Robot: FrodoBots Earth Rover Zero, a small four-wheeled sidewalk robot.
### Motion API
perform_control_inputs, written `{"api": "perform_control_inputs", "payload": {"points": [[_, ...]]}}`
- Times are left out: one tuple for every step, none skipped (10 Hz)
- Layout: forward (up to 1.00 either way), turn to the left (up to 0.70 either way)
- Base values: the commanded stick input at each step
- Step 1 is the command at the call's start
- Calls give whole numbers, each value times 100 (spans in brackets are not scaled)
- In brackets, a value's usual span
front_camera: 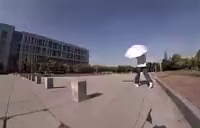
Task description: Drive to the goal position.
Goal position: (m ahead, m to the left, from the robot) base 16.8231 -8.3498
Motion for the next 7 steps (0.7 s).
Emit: {"api": "perform_control_inputs", "payload": {"points": [[70, -35], [70, -35], [70, -35], [70, -35], [70, -35], [70, -35], [70, -35]]}}
